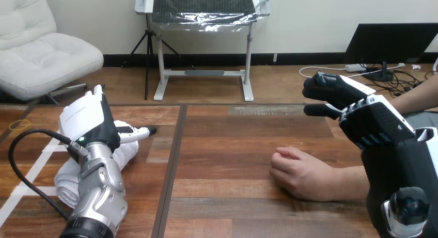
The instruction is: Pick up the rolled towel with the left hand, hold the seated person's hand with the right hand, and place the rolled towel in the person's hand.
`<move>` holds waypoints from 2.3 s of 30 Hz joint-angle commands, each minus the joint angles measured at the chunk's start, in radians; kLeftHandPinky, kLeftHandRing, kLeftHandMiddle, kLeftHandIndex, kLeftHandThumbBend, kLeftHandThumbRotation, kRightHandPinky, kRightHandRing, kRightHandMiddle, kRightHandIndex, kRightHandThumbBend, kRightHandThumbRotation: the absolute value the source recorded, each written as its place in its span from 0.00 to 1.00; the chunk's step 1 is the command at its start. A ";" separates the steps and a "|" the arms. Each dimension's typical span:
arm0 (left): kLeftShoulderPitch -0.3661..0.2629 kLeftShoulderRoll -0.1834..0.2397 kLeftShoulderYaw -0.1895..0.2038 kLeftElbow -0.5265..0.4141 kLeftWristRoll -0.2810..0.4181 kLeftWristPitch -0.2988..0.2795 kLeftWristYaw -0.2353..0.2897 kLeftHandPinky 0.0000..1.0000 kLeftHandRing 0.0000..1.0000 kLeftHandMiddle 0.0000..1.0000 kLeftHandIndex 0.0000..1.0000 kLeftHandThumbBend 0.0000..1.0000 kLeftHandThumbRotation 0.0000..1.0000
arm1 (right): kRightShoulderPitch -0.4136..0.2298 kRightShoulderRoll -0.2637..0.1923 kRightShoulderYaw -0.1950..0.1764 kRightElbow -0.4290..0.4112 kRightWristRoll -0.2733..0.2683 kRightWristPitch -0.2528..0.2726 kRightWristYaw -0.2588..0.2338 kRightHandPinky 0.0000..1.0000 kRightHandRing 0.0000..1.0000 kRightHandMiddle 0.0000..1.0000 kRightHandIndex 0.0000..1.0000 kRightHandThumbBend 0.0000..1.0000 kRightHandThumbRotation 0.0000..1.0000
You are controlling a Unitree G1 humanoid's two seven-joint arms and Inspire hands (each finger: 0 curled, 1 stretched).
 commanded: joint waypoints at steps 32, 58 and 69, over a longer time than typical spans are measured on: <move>-0.126 0.031 -0.020 0.085 -0.027 0.010 -0.040 1.00 0.96 0.97 0.97 0.97 0.46 | -0.053 0.001 -0.005 -0.015 0.011 -0.013 -0.002 0.72 0.80 0.80 0.78 0.96 1.00; -0.169 0.019 -0.054 0.187 -0.029 0.013 -0.067 1.00 0.97 0.98 0.97 0.97 0.48 | -0.054 -0.007 -0.009 -0.016 0.029 -0.024 0.010 0.72 0.80 0.80 0.78 0.93 1.00; -0.191 0.014 -0.078 0.229 -0.025 0.019 -0.072 1.00 0.97 0.97 0.96 0.97 0.48 | -0.054 -0.011 -0.010 -0.019 0.039 -0.028 0.016 0.72 0.80 0.80 0.78 0.92 1.00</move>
